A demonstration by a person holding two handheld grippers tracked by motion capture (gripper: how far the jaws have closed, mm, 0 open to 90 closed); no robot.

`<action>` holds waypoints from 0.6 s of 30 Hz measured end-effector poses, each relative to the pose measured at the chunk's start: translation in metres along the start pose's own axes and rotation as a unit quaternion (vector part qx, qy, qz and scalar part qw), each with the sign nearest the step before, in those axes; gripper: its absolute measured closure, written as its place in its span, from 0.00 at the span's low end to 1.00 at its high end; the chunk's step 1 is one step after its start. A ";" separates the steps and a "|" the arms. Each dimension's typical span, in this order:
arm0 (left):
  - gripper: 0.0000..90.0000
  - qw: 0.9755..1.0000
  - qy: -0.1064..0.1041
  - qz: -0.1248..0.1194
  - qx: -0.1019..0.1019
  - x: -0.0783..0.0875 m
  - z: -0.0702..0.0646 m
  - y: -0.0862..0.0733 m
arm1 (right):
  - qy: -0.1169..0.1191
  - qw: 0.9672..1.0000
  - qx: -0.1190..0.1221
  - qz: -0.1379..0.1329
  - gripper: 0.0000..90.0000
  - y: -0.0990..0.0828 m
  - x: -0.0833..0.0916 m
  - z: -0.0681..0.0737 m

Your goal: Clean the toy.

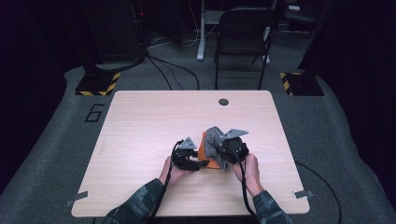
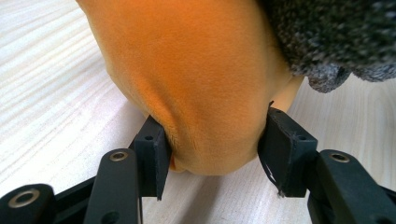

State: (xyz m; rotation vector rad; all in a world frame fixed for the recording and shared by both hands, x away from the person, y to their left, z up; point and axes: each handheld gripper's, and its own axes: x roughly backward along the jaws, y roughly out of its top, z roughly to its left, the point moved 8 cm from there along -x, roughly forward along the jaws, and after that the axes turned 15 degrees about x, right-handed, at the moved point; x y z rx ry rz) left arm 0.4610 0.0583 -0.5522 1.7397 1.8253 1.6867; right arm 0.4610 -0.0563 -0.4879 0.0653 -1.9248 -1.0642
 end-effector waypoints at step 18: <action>0.71 1.000 0.021 -0.001 0.005 0.000 -0.002 0.001 | -0.015 0.999 0.041 0.004 0.86 0.006 0.006 0.013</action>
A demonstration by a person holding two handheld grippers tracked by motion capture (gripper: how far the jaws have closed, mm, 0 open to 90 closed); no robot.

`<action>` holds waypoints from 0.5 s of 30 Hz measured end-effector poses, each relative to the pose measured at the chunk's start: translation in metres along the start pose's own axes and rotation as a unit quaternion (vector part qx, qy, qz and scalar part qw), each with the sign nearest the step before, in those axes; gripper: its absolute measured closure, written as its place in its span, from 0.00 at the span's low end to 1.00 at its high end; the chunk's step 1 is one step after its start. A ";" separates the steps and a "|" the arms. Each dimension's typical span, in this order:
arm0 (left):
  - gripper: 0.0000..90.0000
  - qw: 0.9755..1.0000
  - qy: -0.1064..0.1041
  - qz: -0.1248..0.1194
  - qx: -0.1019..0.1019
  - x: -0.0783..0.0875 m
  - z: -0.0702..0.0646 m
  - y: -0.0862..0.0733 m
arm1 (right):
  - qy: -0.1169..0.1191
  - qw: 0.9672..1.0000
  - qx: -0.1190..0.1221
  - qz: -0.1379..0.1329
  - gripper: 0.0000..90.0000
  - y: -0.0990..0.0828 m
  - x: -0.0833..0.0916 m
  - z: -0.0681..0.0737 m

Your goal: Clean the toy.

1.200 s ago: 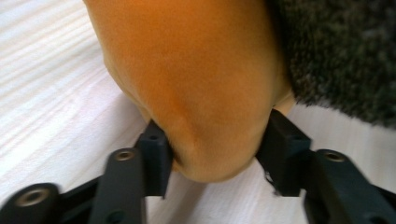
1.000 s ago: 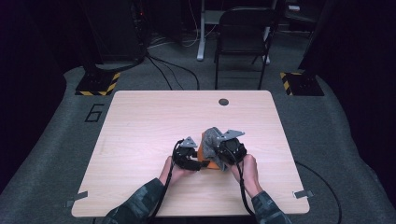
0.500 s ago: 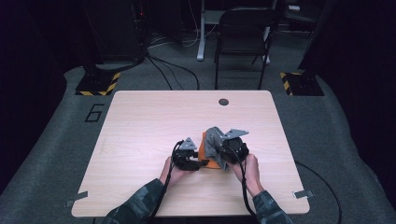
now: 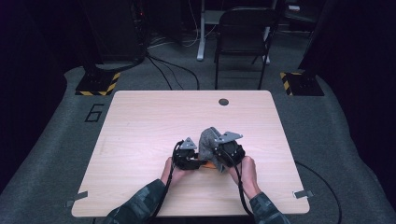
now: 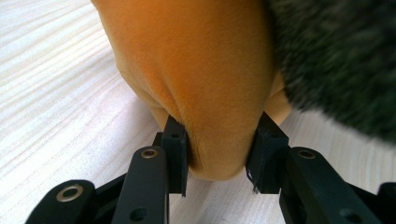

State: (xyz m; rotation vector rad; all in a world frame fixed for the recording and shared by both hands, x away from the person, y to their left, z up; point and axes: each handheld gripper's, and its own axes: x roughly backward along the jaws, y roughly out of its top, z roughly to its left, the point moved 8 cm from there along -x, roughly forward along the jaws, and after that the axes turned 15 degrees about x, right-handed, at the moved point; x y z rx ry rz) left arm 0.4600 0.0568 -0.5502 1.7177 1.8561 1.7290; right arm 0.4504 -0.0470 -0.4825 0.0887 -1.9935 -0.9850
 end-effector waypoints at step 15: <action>0.71 1.000 -0.008 -0.002 -0.004 -0.002 0.000 0.003 | -0.015 0.995 -0.076 0.062 0.86 -0.061 0.011 -0.041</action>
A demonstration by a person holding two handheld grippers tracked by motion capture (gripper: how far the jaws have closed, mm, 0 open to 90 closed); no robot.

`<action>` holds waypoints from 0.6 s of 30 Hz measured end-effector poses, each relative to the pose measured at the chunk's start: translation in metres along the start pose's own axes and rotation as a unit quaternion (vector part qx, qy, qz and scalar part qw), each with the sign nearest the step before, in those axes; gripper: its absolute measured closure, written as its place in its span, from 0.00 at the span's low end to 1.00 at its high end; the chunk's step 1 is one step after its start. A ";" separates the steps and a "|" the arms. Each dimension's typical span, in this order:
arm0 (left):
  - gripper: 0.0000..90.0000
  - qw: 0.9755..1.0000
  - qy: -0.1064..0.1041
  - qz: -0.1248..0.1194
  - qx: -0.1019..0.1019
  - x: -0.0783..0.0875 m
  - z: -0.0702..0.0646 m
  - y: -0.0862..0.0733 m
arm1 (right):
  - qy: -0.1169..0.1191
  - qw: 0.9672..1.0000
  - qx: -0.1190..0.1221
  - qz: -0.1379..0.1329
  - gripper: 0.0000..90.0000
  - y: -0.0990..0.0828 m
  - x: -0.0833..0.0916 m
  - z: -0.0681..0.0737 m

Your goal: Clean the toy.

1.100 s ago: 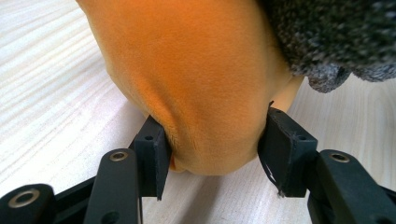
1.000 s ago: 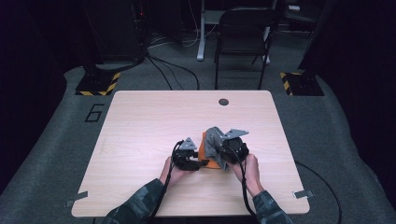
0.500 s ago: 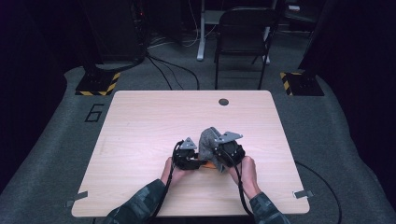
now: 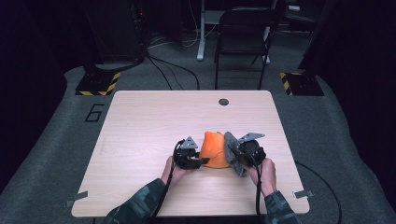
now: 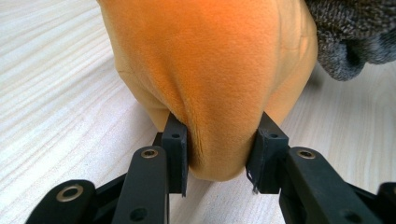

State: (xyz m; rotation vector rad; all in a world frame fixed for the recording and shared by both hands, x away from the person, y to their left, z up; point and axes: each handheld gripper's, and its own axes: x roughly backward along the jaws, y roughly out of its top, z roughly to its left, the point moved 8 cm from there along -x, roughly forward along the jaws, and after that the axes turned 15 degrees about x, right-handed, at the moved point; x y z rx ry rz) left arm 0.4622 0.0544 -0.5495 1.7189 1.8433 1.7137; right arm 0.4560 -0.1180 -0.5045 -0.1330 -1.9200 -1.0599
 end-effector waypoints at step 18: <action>0.71 1.000 -0.001 -0.006 -0.001 0.001 0.001 -0.001 | 0.008 0.996 -0.055 0.075 0.86 -0.038 -0.042 -0.026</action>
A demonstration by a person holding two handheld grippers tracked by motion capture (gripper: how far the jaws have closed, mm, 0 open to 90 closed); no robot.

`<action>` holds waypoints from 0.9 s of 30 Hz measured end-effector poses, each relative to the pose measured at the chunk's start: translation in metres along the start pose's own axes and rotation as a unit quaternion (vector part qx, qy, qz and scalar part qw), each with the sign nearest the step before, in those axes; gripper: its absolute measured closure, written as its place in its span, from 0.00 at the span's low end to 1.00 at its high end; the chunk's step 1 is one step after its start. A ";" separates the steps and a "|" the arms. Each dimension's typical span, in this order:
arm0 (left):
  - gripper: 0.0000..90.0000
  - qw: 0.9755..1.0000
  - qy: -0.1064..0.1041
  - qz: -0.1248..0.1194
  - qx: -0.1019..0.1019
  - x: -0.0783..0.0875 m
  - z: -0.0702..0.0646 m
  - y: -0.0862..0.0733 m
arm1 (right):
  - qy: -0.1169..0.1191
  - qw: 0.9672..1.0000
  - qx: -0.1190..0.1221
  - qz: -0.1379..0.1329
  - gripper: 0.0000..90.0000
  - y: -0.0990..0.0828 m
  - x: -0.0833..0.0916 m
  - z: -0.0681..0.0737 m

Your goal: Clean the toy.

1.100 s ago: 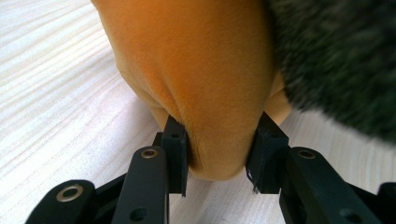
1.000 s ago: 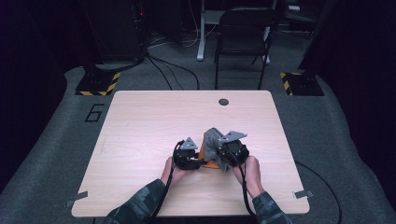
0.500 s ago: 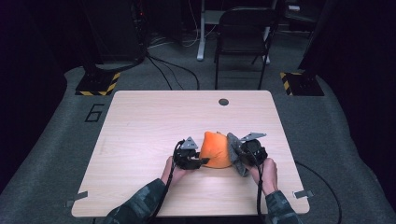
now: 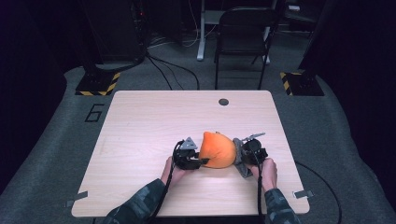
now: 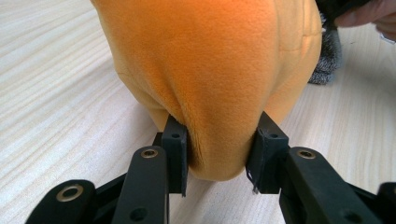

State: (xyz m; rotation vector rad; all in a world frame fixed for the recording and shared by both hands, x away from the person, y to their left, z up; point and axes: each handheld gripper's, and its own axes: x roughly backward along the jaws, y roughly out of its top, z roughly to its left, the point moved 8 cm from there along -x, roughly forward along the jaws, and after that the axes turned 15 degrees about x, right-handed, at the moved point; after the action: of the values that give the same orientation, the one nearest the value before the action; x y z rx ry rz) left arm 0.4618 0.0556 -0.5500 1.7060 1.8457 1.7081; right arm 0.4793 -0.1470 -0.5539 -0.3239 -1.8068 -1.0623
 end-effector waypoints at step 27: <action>0.71 1.000 0.003 -0.002 -0.011 0.000 -0.003 0.001 | -0.005 0.987 0.116 -0.108 0.86 0.072 0.058 0.081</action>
State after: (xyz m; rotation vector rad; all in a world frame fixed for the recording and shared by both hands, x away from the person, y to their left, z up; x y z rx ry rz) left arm 0.4604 0.0536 -0.5482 1.6887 1.8238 1.7268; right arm 0.4471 -0.0553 -0.4788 0.0073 -1.9848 -0.9840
